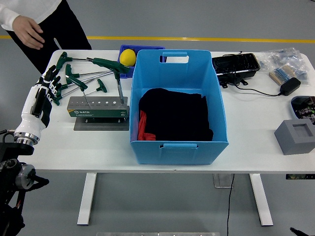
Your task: Lift tool from toolbox,place it in box,lift tool from toolbox,place it in box
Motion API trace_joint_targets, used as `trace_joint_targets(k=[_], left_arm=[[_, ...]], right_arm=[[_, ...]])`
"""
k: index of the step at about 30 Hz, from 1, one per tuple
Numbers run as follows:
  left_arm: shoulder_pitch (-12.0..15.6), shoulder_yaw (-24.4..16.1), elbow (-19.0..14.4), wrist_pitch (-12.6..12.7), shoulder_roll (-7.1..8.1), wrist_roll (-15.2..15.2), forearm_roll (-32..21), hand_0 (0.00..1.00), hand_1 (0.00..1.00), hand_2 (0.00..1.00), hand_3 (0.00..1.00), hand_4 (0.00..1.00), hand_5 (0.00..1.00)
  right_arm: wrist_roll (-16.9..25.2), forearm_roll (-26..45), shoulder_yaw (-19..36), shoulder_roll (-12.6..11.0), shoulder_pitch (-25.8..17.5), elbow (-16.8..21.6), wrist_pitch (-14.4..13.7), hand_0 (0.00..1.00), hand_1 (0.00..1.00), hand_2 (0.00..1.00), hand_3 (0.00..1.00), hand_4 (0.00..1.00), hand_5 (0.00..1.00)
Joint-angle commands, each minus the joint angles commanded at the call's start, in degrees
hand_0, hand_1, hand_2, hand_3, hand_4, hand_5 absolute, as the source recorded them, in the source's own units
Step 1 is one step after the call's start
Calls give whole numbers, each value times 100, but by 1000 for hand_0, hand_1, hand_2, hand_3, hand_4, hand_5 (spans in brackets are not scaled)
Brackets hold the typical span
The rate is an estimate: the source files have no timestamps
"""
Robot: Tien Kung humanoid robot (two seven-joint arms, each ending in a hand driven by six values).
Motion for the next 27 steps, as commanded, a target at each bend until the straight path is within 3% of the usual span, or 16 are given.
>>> trace_joint_targets(k=[24, 25, 27], left_arm=[[-20, 28, 0, 131, 21, 68, 234, 969, 998, 998, 979, 930, 874], [-22, 31, -1, 142, 27, 69, 261, 969, 998, 998, 979, 931, 827], [-42, 29, -11, 210, 52, 77, 482, 969, 998, 998, 979, 931, 827]], right_arm=[[-13, -49, 25, 0, -8, 2, 9, 615, 596, 669, 542, 774, 655], [-14, -52, 29, 1, -11, 2, 8, 616, 596, 669, 541, 774, 654], [-19, -68, 40, 1, -18, 3, 10, 616, 596, 669, 541, 774, 654]])
